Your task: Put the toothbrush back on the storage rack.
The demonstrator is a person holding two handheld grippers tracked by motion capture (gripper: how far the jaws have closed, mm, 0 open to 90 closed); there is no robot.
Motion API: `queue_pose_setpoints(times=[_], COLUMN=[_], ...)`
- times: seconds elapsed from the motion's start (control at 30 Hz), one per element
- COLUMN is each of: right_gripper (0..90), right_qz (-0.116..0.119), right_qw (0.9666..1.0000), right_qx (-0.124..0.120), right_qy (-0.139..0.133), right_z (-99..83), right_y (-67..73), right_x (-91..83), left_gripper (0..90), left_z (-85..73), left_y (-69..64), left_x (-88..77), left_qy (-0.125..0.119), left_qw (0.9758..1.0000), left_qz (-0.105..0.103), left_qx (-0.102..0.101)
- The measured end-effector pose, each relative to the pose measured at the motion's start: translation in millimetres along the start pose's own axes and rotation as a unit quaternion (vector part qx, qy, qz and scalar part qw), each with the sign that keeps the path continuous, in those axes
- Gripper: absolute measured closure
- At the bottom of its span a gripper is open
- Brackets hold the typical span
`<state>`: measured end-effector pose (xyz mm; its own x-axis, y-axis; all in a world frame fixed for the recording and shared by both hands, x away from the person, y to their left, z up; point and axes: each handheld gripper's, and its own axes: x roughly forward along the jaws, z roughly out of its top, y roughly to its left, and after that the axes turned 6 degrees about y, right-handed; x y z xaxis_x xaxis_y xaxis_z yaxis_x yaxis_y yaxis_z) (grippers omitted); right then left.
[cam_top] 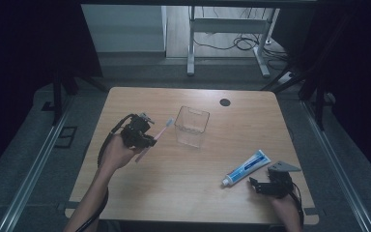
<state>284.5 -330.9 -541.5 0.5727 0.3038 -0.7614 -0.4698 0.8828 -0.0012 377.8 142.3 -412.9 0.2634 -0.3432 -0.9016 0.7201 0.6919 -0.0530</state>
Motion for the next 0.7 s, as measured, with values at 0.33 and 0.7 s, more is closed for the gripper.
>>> queue_pose_setpoints(times=[0.33,0.7], right_gripper=[11.4,11.4], right_qz=[0.000,0.000], right_qw=[1.0000,1.0000], right_qx=[0.000,0.000], right_qy=[0.000,0.000], right_z=[0.0,0.0], right_y=[-0.1,-0.1], right_x=[0.0,0.0], left_gripper=[79.1,79.1], left_z=[24.0,49.6], left_y=[-3.4,-4.9], left_x=[-8.2,-5.4], left_qy=[-0.047,-0.077], left_qw=[0.9989,0.9970], left_qz=[-0.001,0.000], left_qx=[0.006,0.010])
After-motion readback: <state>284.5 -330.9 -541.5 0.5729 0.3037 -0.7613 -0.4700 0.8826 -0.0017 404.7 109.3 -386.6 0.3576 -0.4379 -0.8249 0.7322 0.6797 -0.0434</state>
